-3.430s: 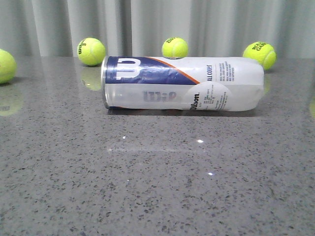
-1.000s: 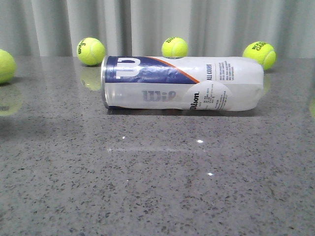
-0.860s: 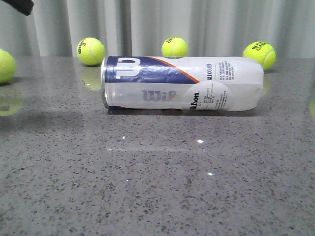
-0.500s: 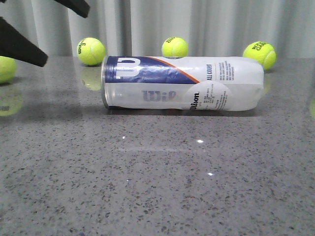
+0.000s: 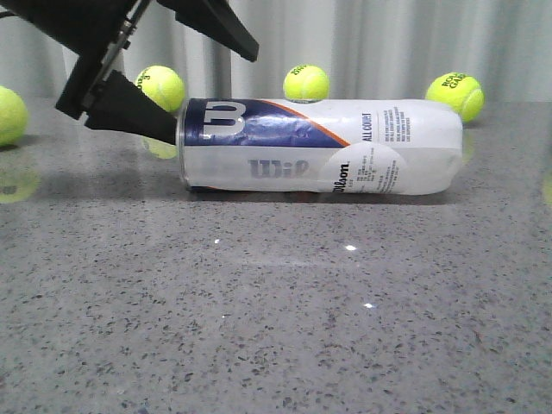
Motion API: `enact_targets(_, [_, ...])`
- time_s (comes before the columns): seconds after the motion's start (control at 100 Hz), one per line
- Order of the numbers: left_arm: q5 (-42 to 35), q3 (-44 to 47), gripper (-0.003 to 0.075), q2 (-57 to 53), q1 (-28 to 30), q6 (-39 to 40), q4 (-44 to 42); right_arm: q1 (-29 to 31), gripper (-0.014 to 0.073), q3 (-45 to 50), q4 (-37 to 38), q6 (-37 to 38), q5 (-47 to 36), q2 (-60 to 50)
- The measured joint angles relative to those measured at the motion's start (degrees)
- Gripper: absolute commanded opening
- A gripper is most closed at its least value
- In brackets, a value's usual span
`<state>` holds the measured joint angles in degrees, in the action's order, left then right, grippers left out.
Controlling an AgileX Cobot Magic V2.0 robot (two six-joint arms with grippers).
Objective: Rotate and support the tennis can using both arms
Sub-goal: 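Grasp the open end of the can with the left gripper, then lift and rotate the can upright with the left gripper, lowering its base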
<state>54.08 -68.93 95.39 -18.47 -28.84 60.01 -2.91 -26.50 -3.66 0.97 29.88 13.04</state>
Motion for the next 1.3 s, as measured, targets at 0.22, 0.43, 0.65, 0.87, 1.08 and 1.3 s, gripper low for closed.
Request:
enact_targets(0.22, [-0.23, -0.47, 0.0603, 2.96, -0.93, -4.06, 7.18, 0.0, -0.0066, 0.0, 0.0, 0.0, 0.09, 0.0])
enact_targets(0.43, [-0.23, -0.59, 0.0381, 4.12, -0.93, -4.69, 8.58, 0.0, -0.0066, 0.0, 0.0, 0.0, 0.09, 0.0])
enact_targets(0.65, [-0.23, -0.59, 0.0155, 4.21, -0.93, -4.94, 8.7, 0.0, -0.0066, 0.0, 0.0, 0.12, 0.09, 0.0])
enact_targets(0.87, [1.24, -0.7, 0.0, 4.21, -0.93, -5.25, 12.24, 0.0, -0.0066, 0.0, 0.0, 0.12, 0.09, 0.0])
enact_targets(1.08, [2.96, -0.8, -0.002, 4.21, -1.08, -8.45, 16.78, 0.0, -0.0066, 0.0, 0.0, 0.12, 0.09, 0.0])
enact_targets(1.3, [3.51, -0.93, -0.0021, 2.54, -1.07, -13.04, 20.19, 0.0, -0.0066, 0.0, 0.0, 0.12, 0.09, 0.0])
